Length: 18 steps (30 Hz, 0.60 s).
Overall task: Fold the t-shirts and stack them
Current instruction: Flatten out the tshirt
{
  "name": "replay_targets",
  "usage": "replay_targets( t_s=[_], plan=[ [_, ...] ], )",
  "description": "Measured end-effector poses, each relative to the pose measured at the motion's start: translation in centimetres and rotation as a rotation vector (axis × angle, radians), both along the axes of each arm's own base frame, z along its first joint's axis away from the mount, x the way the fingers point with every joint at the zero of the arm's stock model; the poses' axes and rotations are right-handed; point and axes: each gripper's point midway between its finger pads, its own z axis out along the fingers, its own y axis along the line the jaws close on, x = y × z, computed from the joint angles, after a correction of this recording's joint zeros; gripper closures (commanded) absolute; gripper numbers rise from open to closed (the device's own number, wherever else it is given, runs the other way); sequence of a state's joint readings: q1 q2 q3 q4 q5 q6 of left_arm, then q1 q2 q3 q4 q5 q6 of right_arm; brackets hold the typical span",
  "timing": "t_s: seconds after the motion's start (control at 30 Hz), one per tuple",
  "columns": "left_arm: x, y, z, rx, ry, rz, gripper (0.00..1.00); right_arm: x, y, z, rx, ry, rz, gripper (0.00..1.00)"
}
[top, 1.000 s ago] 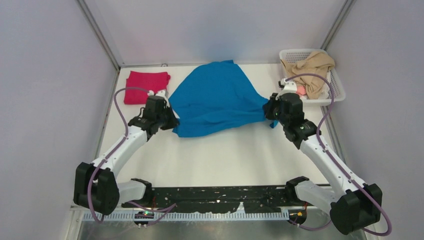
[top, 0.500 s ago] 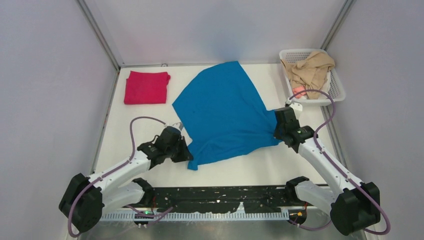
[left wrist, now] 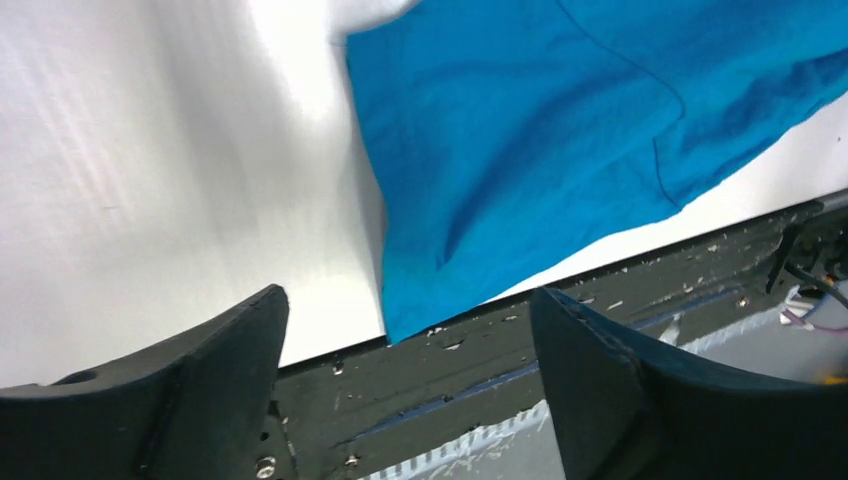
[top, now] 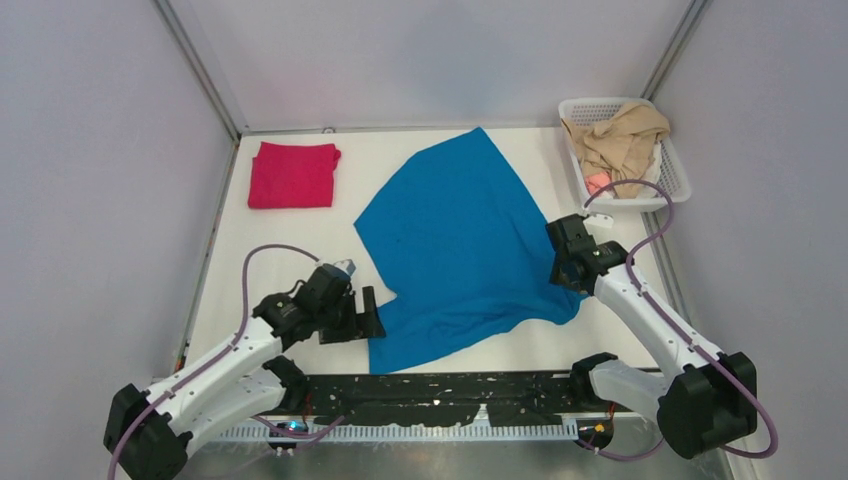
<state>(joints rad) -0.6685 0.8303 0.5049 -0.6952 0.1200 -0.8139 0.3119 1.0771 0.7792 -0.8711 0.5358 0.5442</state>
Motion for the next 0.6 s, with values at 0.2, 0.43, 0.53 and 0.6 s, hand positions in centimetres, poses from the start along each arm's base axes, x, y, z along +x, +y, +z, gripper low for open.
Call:
replay_targets(
  t_s=[0.2, 0.43, 0.53, 0.6],
  plan=[
    [3.3, 1.5, 5.5, 0.05, -0.195, 0.089, 0.0, -0.8, -1.1, 2.1, -0.033, -0.032, -0.043, 0.05],
    [12.8, -2.9, 12.1, 0.092, -0.381, 0.074, 0.0, 1.8, 4.7, 2.6, 0.282, -0.21, 0.109, 0.05],
    [19.2, -6.5, 12.4, 0.148, -0.391, 0.036, 0.0, 2.4, 7.7, -0.2, 0.411, -0.171, 0.182, 0.05],
    [22.3, -7.9, 11.1, 0.187, -0.379, 0.014, 0.0, 2.2, 8.8, -2.8, 0.451, -0.103, 0.196, 0.05]
  ],
)
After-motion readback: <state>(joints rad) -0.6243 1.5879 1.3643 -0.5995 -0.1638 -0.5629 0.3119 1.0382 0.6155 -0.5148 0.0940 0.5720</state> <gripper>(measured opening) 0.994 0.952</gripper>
